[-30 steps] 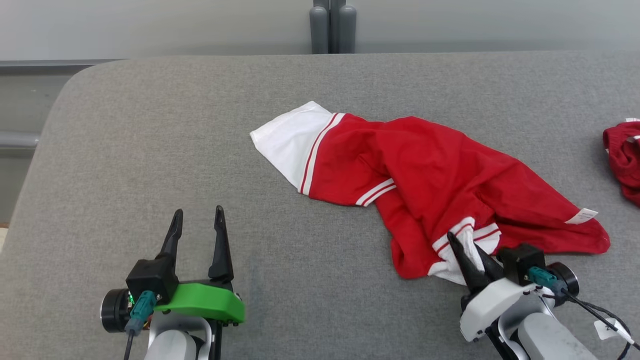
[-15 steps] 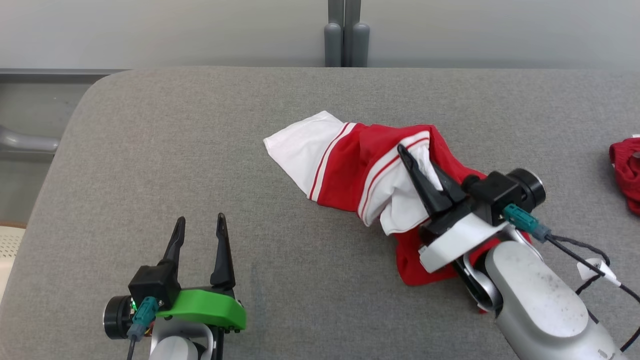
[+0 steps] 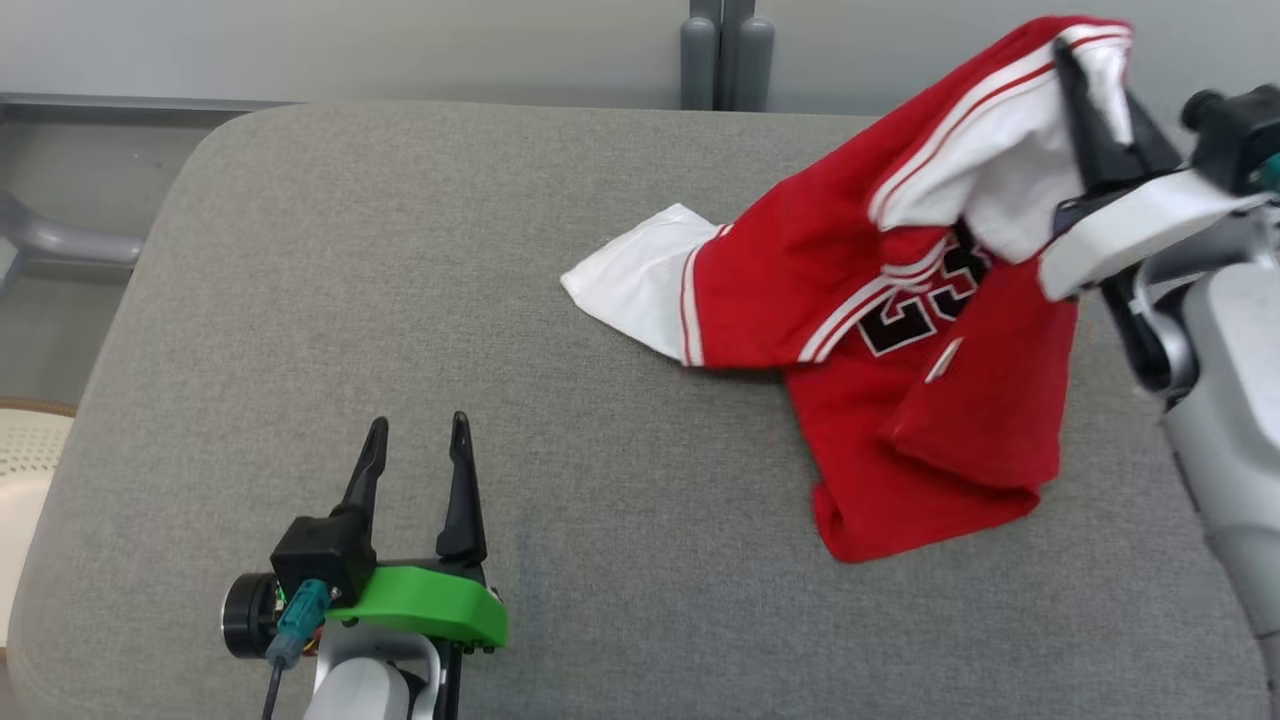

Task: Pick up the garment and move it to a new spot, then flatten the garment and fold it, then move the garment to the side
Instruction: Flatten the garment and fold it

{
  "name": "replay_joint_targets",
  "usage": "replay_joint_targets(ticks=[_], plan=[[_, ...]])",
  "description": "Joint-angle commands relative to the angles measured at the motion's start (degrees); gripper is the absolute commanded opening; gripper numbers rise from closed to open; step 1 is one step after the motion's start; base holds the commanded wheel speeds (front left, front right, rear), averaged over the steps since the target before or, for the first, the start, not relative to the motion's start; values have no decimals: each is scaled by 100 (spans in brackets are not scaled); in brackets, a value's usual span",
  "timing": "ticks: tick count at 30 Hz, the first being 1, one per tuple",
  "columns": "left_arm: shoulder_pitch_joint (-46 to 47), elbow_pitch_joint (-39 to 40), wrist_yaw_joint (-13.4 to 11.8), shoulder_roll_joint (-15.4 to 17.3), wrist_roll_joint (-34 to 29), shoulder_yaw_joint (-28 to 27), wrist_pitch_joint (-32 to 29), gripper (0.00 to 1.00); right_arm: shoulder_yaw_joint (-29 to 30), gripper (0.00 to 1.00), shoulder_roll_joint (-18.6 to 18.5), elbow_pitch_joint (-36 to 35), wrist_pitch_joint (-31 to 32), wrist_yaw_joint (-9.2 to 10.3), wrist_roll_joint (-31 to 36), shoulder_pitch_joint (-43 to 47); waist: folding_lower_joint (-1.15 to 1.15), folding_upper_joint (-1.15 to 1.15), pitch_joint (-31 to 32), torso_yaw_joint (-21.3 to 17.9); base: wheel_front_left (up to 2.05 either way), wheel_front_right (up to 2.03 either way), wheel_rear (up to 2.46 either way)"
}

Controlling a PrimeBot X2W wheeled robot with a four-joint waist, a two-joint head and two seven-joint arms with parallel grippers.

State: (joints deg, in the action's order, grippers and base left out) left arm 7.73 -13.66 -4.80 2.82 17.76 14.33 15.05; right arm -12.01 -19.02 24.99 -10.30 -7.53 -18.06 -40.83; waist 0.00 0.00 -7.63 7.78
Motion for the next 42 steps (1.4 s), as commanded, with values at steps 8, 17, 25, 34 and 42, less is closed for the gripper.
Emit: replay_joint_targets(ticks=[8, 17, 25, 34, 42], plan=[[335, -12, -17, 16, 134, 236, 17, 100, 1313, 0, -654, 2011, -36, 8, 388, -1081, 0, 0, -525, 526, 0, 0, 0], [456, -1, -74, 16, 199, 327, 17, 100, 2248, 100, -902, 3472, -247, 7, 968, -1571, 0, 0, -820, 705, 0, 0, 0], [373, -1, -91, 16, 102, 205, 17, 100, 1696, 100, -522, 3357, -437, 7, 1238, -1508, 0, 0, -667, 362, 0, 0, 0], [225, -31, -72, 18, 57, 131, 17, 100, -169, 100, -124, 2231, -375, 8, 422, -505, 0, 0, -382, 74, 0, 0, 0], [240, -4, -43, 19, 73, 125, 16, 100, -1662, 100, -180, 1761, -145, 8, 49, 345, 0, 0, -418, 177, 0, 0, 0]])
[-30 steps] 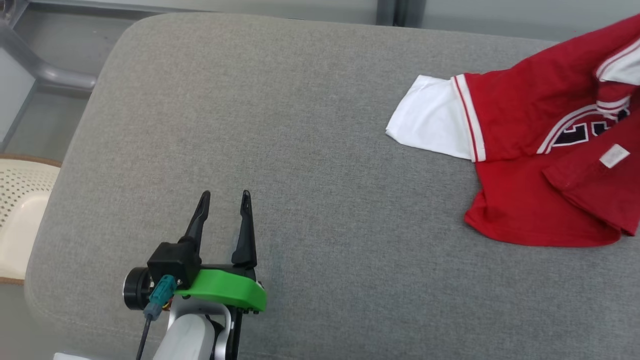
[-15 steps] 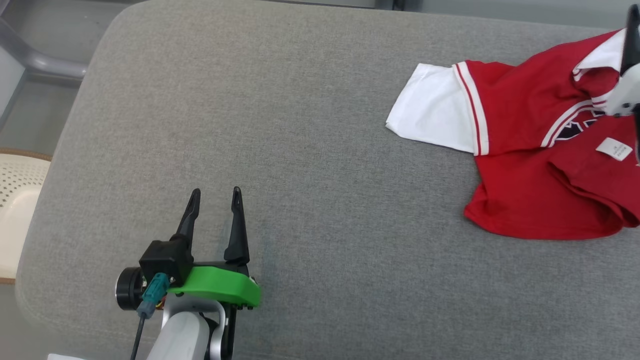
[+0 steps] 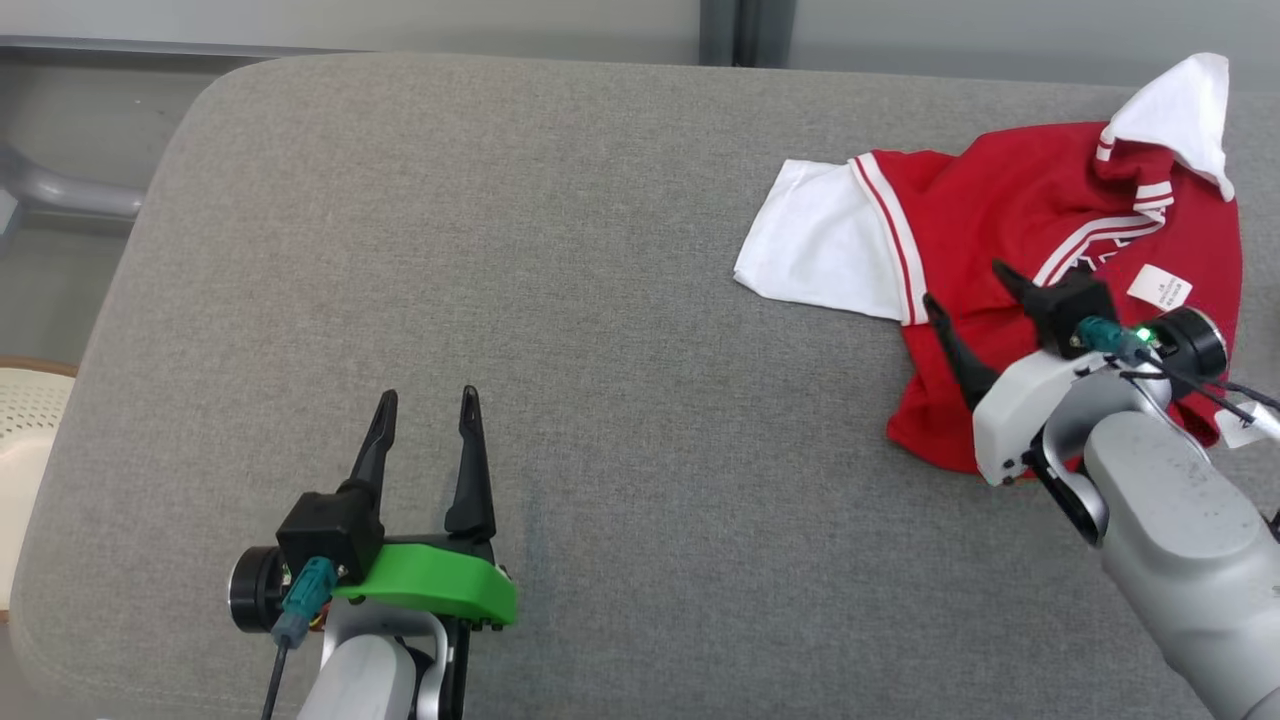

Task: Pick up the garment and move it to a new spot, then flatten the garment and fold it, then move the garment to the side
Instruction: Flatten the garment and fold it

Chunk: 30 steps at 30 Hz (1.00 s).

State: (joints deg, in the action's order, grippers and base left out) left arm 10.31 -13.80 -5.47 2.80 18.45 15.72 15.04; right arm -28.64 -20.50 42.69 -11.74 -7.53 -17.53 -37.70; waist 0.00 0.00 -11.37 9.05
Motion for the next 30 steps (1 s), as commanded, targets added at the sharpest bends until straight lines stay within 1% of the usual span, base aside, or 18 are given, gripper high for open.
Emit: replay_joint_targets(ticks=[1, 4, 7, 16, 17, 18, 19, 20, 21, 26, 28, 30], plan=[[-7, 13, 21, 21, 13, -1, 17, 100, -123, 100, -34, 28, -8, 8, 19, 59, 0, 0, -71, 88, 0, 0, 0], [30, 25, 10, 20, 36, 23, 18, 100, -260, 100, 38, 204, -22, 8, -17, 2, 0, 0, -137, 184, 0, 0, 0], [81, 34, 0, 20, 63, 63, 17, 100, -270, 100, 63, 541, -40, 8, 145, -231, 0, 0, -223, 316, 0, 0, 0], [148, 38, -52, 19, 167, 200, 17, 100, 74, 100, 242, 1846, -39, 8, 584, -759, 0, 0, -401, 757, 0, 0, 0], [146, 36, -57, 19, 174, 203, 17, 100, 112, 73, 258, 1951, -55, 8, 611, -791, 0, 0, -404, 789, 0, 0, 0], [138, 37, -70, 19, 161, 201, 18, 100, 148, 40, 281, 2042, -81, 8, 638, -818, 0, 0, -404, 808, 0, 0, 0], [123, 39, -74, 20, 162, 200, 18, 100, 198, 31, 313, 2118, -107, 8, 634, -853, 0, 0, -401, 826, 0, 0, 0], [106, 42, -87, 19, 164, 200, 18, 100, 247, 20, 327, 2169, -164, 8, 653, -895, 0, 0, -393, 837, 0, 0, 0], [67, 44, -111, 19, 162, 187, 17, 100, 302, 0, 352, 2201, -227, 8, 686, -958, 0, 0, -367, 833, 0, 0, 0], [-17, 25, -104, 19, 136, 167, 18, 100, 354, 0, 372, 1950, -336, 8, 730, -1066, 0, 0, -252, 718, 0, 0, 0], [-41, 23, -99, 20, 119, 165, 18, 100, 369, 0, 367, 1671, -352, 8, 739, -1088, 0, 0, -206, 652, 0, 0, 0], [-55, 26, -97, 19, 98, 166, 17, 100, 412, 0, 331, 1205, -347, 8, 744, -1071, 0, 0, -166, 592, 0, 0, 0]])
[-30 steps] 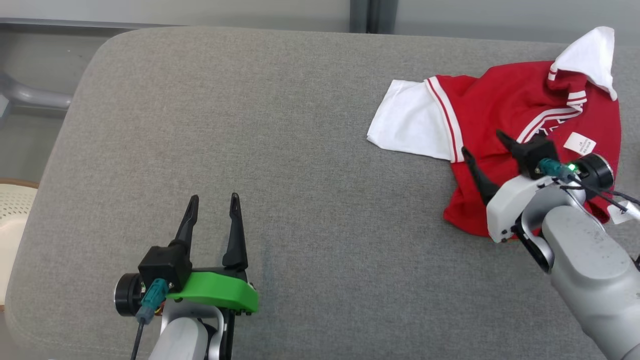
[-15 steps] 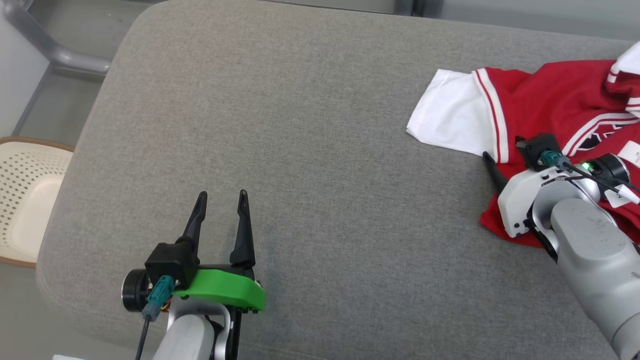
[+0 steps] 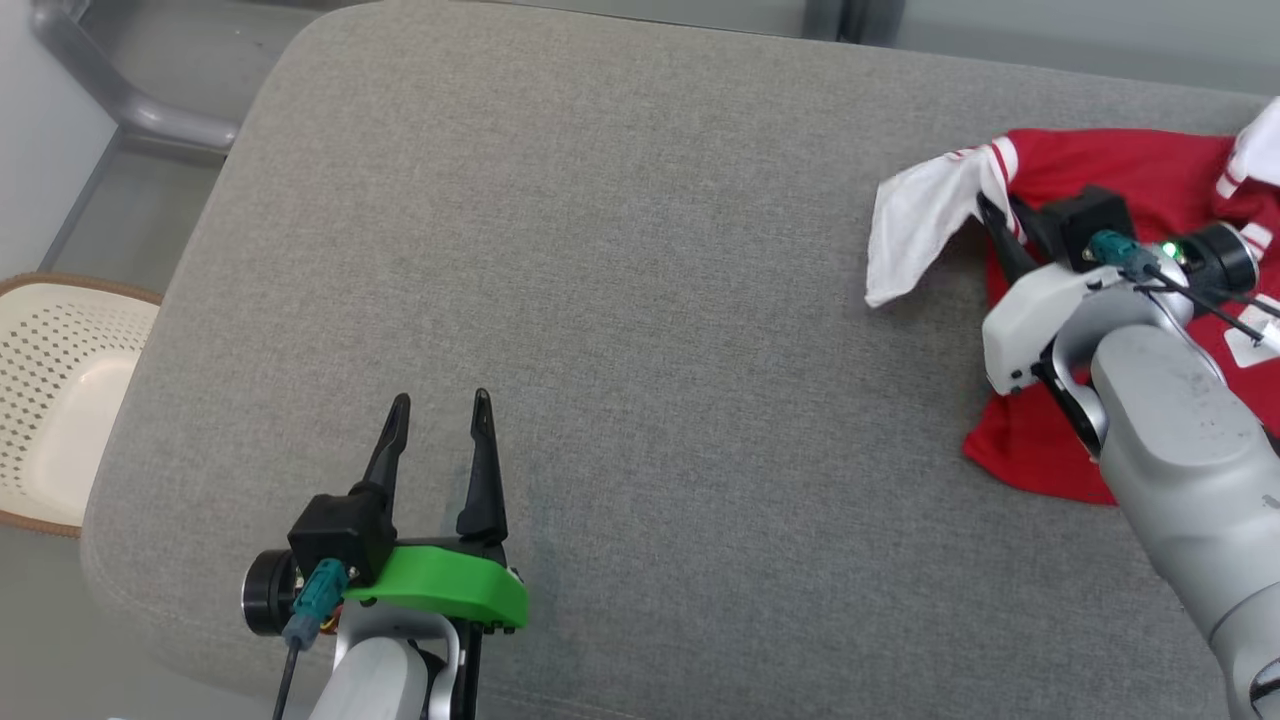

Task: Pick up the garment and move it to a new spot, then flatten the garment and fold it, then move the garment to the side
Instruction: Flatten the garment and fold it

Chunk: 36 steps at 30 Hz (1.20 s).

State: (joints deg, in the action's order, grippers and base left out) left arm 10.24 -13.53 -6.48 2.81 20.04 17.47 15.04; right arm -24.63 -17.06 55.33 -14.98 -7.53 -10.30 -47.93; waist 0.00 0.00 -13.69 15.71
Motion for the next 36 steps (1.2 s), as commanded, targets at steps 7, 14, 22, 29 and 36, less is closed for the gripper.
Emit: replay_joint_targets(ticks=[7, 14, 22, 29, 36], plan=[[-124, -17, 25, 19, -104, -78, 18, 100, 34, 0, -280, -2016, -21, 8, 159, 402, 0, 0, 191, -209, 0, 0, 0], [-146, -9, 52, 19, -128, -100, 18, 100, -516, 0, -577, -3445, 149, 8, 56, 827, 0, 0, 278, -202, 0, 0, 0], [75, 67, 63, 18, 24, 172, 18, 100, -1417, 0, -562, -3243, 731, 8, -142, 299, 0, 0, 103, 260, 0, 0, 0], [185, 82, 3, 18, 281, 542, 18, 100, -2423, 0, -400, -1726, 861, 9, -240, -683, 0, 0, -110, 991, 0, 0, 0], [144, 110, -127, 14, 484, 763, 18, 100, -3150, 49, 40, -285, 690, 8, -492, -1262, 0, 0, -250, 1489, 0, 0, 0]])
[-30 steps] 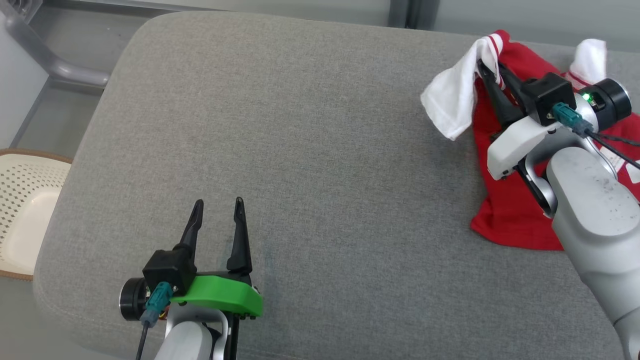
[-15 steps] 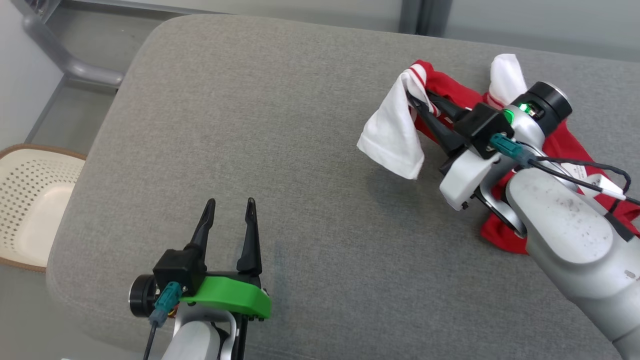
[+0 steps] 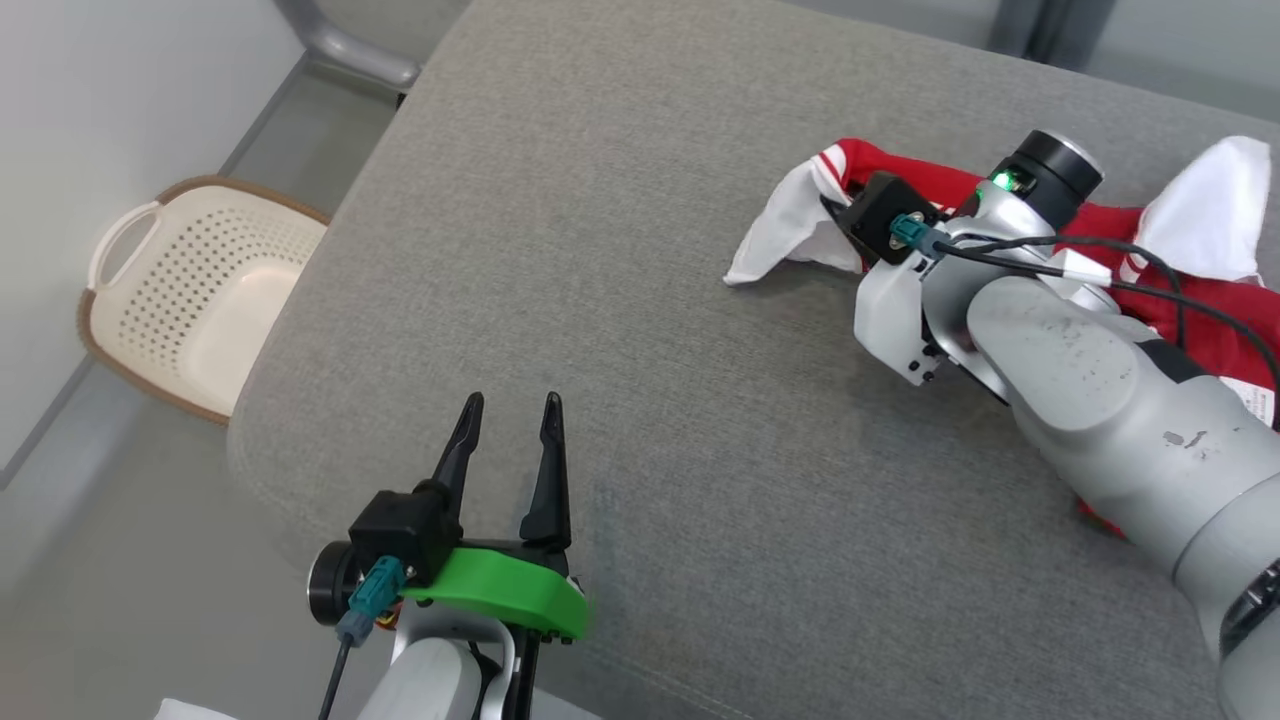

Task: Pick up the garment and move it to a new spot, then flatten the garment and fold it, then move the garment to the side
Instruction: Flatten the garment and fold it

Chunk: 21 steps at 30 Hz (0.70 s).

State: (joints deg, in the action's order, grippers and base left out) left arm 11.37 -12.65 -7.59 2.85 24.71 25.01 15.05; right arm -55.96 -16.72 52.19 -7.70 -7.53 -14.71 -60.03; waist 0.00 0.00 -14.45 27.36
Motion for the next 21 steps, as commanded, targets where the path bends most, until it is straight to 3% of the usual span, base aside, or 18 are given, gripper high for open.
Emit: replay_joint_targets(ticks=[1, 5, 11, 17, 21], plan=[[26, 29, -33, 11, 37, 17, 16, 100, -98, 100, 57, 167, -53, 8, -102, -66, 0, 0, -180, 349, 0, 0, 0], [-6, 65, -100, 10, 75, -6, 17, 100, -389, 100, 272, 552, -253, 8, -332, -160, 0, 0, -200, 330, 0, 0, 0], [-73, 76, -111, 12, -58, -228, 16, 100, -645, 100, 335, 531, -587, 8, -787, -355, 0, 0, -104, -133, 0, 0, 0], [-152, 81, -48, 14, -250, -456, 17, 100, -171, 100, 81, 120, -751, 8, -1029, -145, 0, 0, 117, -800, 0, 0, 0], [-213, 80, -9, 15, -345, -579, 16, 100, 627, 100, -249, -664, -747, 9, -903, 519, 0, 0, 249, -1185, 0, 0, 0]])
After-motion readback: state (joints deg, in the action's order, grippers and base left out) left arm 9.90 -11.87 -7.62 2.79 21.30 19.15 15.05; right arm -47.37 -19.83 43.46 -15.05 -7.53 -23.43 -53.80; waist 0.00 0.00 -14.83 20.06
